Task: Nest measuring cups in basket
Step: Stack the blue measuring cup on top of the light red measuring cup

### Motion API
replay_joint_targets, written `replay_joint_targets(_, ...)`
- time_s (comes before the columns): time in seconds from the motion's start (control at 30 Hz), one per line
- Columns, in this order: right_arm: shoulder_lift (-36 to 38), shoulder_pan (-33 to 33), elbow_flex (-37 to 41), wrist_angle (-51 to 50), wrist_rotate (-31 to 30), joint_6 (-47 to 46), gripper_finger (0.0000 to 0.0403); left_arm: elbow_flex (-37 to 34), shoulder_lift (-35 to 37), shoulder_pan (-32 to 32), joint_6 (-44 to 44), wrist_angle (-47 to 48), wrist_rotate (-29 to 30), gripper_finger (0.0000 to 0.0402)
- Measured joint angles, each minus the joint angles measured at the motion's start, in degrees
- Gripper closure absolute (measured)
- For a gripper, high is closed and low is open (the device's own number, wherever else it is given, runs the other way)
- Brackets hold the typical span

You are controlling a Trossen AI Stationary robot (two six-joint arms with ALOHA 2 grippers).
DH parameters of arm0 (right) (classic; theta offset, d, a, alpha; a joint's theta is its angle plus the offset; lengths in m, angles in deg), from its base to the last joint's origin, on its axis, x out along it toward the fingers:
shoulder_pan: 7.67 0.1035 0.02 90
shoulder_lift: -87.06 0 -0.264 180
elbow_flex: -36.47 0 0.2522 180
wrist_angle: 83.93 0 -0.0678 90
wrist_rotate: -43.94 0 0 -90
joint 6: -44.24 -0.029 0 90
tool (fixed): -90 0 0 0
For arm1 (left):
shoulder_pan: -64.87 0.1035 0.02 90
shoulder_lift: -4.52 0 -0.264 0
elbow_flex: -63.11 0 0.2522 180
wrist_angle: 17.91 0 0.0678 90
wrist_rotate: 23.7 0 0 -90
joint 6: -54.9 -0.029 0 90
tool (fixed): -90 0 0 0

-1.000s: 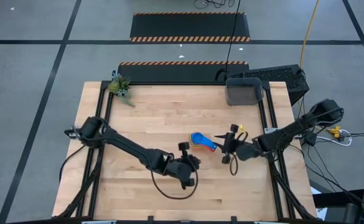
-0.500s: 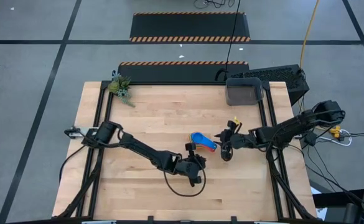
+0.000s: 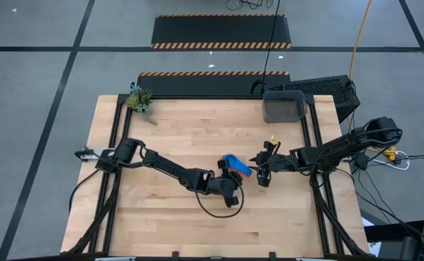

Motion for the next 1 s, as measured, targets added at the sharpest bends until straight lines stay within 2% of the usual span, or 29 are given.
replay_joint_targets(0.8,0.00,0.07,0.00,0.00,1.50,-1.36,0.0277,0.00,0.02,2.82,2.76,1.10,-2.04,0.0378)
replay_joint_targets(1.0,0.00,0.07,0.00,0.00,0.68,1.19,0.0277,0.00,0.02,2.57,2.60,1.21,-2.59,0.0378)
